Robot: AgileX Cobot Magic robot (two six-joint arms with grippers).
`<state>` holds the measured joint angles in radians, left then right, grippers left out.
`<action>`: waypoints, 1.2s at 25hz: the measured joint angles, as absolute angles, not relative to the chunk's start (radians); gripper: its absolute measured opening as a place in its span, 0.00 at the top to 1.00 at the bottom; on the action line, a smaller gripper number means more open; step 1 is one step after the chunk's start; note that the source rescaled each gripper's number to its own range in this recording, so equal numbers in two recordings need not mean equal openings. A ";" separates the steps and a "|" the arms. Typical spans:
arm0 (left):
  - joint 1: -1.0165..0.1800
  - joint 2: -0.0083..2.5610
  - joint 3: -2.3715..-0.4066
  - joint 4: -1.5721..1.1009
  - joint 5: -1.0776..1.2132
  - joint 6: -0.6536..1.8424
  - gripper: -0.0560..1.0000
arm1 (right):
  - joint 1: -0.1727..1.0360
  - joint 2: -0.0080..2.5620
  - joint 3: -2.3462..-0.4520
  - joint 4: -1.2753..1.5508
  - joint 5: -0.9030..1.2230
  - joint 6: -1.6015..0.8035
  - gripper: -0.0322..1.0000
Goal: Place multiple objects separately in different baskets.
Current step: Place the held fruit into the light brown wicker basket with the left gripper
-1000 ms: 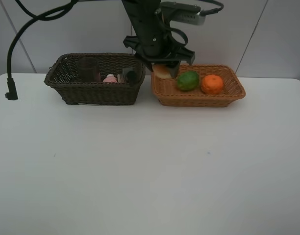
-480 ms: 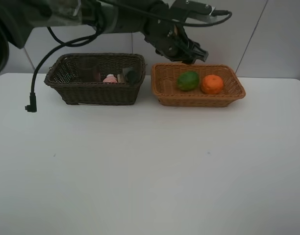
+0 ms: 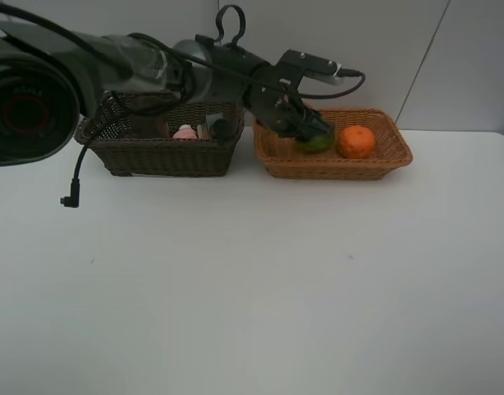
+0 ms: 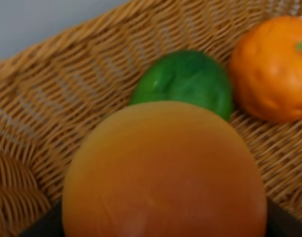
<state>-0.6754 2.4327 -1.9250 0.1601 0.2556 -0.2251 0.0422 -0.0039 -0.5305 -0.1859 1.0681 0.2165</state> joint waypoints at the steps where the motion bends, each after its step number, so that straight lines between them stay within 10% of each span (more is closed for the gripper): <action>1: -0.672 2.437 -1.925 0.154 0.254 -0.225 0.26 | 0.042 -0.004 -0.531 -0.186 1.068 0.216 0.17; 23: -0.668 2.455 -1.925 0.109 0.277 -0.202 0.26 | 0.042 -0.004 -0.531 -0.186 1.068 0.216 0.17; 30: -0.668 2.455 -1.925 0.106 0.282 -0.195 0.01 | 0.042 -0.004 -0.531 -0.186 1.068 0.216 0.17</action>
